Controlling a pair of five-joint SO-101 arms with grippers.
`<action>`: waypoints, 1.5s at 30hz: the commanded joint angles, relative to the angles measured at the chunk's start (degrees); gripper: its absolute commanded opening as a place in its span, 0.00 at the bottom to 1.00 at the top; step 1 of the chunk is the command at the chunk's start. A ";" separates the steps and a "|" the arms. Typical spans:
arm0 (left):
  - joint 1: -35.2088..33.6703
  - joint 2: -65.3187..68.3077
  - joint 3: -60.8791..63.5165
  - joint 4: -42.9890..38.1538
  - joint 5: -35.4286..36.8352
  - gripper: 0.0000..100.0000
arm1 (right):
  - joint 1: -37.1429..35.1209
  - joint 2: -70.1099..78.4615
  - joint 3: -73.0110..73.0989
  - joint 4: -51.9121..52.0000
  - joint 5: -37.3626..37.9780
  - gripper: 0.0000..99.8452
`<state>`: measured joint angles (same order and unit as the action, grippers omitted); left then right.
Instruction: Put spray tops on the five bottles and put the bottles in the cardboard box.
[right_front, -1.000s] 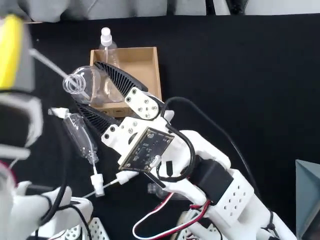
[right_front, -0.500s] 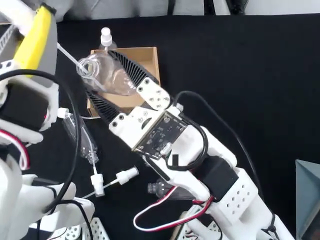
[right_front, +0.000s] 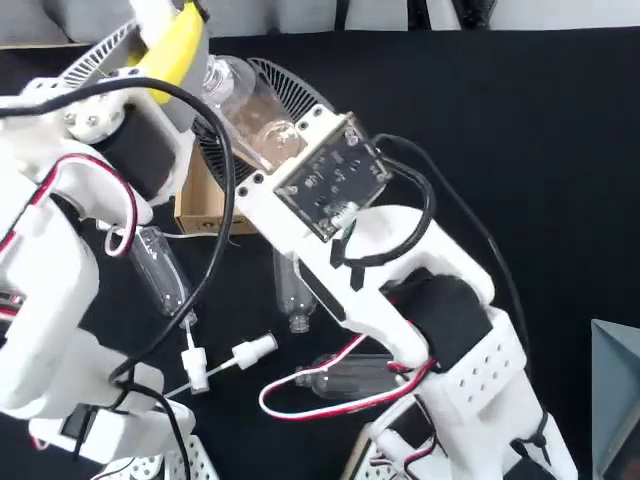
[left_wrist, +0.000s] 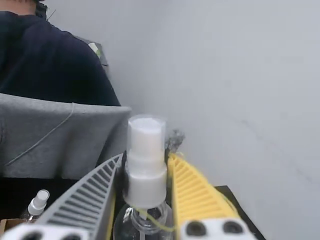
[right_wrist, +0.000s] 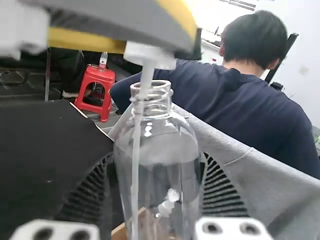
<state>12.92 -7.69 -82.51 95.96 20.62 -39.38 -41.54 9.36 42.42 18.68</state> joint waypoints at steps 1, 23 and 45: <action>0.92 -0.44 0.22 -1.76 -1.23 0.03 | 2.20 -0.04 -4.88 0.26 -0.70 0.10; 1.10 -0.35 0.31 -2.46 -5.71 0.08 | 2.29 0.13 -5.14 0.35 -0.70 0.10; 0.92 -1.05 0.04 -1.58 -5.19 0.18 | 4.48 -0.04 -5.14 0.18 -0.70 0.10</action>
<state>13.89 -7.78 -82.51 94.81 15.96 -36.31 -41.54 8.75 42.51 18.51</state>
